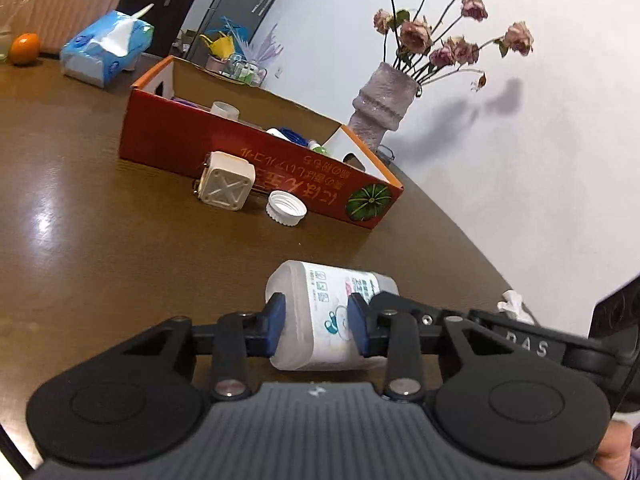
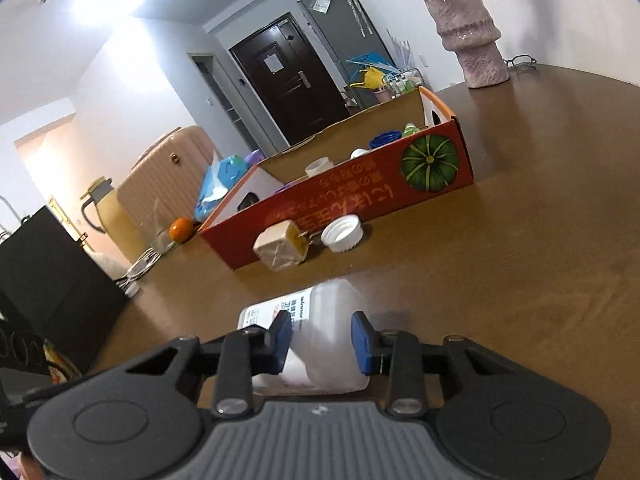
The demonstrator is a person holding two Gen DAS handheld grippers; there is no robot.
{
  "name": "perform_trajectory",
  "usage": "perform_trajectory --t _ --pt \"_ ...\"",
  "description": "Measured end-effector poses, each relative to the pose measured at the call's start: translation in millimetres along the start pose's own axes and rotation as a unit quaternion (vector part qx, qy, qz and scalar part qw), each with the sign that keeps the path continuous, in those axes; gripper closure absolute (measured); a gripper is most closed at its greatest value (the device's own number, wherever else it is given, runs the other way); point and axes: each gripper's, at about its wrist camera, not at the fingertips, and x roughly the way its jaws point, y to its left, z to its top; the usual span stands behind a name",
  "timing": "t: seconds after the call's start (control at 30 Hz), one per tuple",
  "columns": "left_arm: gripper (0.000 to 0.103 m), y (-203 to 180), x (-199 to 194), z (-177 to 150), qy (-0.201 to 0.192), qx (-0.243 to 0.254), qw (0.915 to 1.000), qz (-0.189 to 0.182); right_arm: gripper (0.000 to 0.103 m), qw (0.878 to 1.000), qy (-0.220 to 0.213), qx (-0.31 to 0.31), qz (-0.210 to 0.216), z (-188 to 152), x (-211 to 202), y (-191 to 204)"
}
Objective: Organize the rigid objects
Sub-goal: 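Carry the pill bottle into the box and open the left tool, then lift both tools out and move toward the beige plug and white cap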
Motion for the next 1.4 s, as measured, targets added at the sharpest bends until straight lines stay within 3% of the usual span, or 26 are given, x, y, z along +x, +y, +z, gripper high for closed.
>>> perform_trajectory --t 0.13,0.3,0.57,0.73,0.97,1.03,1.07,1.2,1.4 --pt "0.069 -16 -18 4 -0.017 0.026 0.9995 0.000 0.074 1.000 -0.015 -0.006 0.005 -4 -24 10" --pt "0.069 -34 -28 33 -0.041 0.044 0.9980 -0.019 0.074 0.998 -0.052 -0.023 0.010 17 -44 22" --pt "0.069 -63 14 134 -0.082 0.082 0.9928 -0.030 0.074 0.991 -0.103 -0.083 -0.013 124 -19 38" --pt "0.069 -57 73 179 -0.065 0.068 0.9953 -0.023 0.074 0.993 -0.074 -0.085 -0.032 178 33 20" --pt "0.070 -33 148 181 -0.005 0.045 0.9988 -0.022 0.071 0.994 -0.007 -0.073 -0.087 194 107 -22" --pt "0.066 -25 159 174 0.018 0.043 0.9983 -0.035 0.069 0.992 0.012 -0.072 -0.106 192 119 -32" --pt "0.056 -23 163 171 0.026 0.053 0.9978 -0.030 0.069 0.991 0.010 -0.071 -0.111 191 121 -36" --pt "0.040 -21 161 167 0.010 0.109 0.9940 0.009 0.065 0.989 -0.018 -0.078 -0.128 194 117 -40" --pt "0.028 -4 148 182 -0.004 0.103 0.9934 0.049 0.058 0.988 -0.022 -0.091 -0.121 199 111 -30"
